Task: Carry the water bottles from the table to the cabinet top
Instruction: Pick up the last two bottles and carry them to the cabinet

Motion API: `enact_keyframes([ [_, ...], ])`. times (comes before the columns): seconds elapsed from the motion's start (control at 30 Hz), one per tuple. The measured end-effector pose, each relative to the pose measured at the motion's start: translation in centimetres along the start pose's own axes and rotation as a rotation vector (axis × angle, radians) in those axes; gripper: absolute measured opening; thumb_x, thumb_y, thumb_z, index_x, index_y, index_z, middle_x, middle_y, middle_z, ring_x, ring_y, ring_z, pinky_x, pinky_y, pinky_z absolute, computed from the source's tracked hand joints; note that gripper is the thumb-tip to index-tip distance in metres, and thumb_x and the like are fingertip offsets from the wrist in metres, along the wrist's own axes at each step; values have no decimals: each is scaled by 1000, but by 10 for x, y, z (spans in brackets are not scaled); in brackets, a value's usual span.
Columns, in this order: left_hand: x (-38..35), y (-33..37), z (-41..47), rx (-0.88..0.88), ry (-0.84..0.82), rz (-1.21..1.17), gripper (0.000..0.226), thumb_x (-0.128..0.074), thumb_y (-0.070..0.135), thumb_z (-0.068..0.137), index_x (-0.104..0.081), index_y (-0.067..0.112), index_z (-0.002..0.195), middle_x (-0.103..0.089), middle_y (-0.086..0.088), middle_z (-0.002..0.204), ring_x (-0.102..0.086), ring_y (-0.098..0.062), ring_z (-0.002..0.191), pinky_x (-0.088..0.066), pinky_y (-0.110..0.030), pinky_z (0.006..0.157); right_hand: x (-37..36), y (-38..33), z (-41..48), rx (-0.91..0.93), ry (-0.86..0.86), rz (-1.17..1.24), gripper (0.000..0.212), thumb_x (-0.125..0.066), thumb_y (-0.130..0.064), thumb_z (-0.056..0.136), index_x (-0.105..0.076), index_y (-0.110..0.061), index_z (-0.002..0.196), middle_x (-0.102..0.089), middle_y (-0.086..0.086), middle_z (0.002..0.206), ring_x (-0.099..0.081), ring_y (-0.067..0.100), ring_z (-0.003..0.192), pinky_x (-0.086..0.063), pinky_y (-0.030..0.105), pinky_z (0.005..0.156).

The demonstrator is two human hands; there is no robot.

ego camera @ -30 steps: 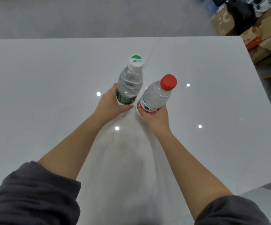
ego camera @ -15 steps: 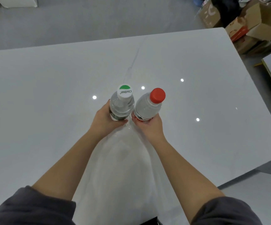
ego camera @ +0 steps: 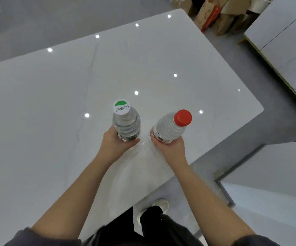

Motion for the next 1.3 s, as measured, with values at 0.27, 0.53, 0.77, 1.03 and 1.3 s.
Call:
enact_keyframes([
  [0.27, -162, 57, -78, -93, -200, -47, 41, -86, 22, 68, -67, 14, 103, -72, 6, 90, -66, 4, 77, -45, -7, 63, 163, 61, -88, -87, 251, 76, 36, -83, -14, 75, -66, -4, 106, -74, 6, 100, -71, 18, 95, -57, 34, 85],
  [0.53, -297, 138, -141, -301, -516, -45, 54, -88, 30, 63, -64, 25, 112, -73, 7, 104, -69, -8, 97, -55, -39, 90, 300, 74, -173, -87, 641, 182, 48, -79, 2, 75, -57, -24, 109, -68, -15, 102, -66, -8, 91, -50, 10, 78],
  [0.77, -321, 258, -171, -545, -602, -101, 61, -87, 21, 67, -55, 25, 118, -69, 11, 106, -65, 0, 95, -52, -22, 83, 368, 12, -203, 32, 903, 239, 56, -82, -8, 74, -50, -40, 106, -65, -23, 101, -64, -10, 92, -51, 13, 77],
  [1.03, -304, 396, -190, -783, -669, -229, 48, -86, 15, 67, -58, 33, 101, -71, 12, 95, -67, 1, 87, -55, -25, 80, 434, -98, -215, 270, 1065, 269, 54, -84, -12, 72, -56, -32, 113, -67, -14, 108, -66, 2, 98, -56, 27, 85],
  [1.3, -287, 473, -207, -873, -734, -331, 52, -88, 17, 64, -62, 30, 107, -73, 10, 99, -69, -13, 97, -56, -34, 83, 468, -180, -232, 450, 1105, 255, 54, -83, -11, 74, -53, -32, 113, -65, -16, 106, -64, 5, 100, -52, 24, 78],
])
Point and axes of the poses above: each hand's wrist, its own z-axis towards the middle knuckle, its own x-axis out of the back of the hand, y = z × x, the point moved 6 cm from there along z, towards the middle knuckle
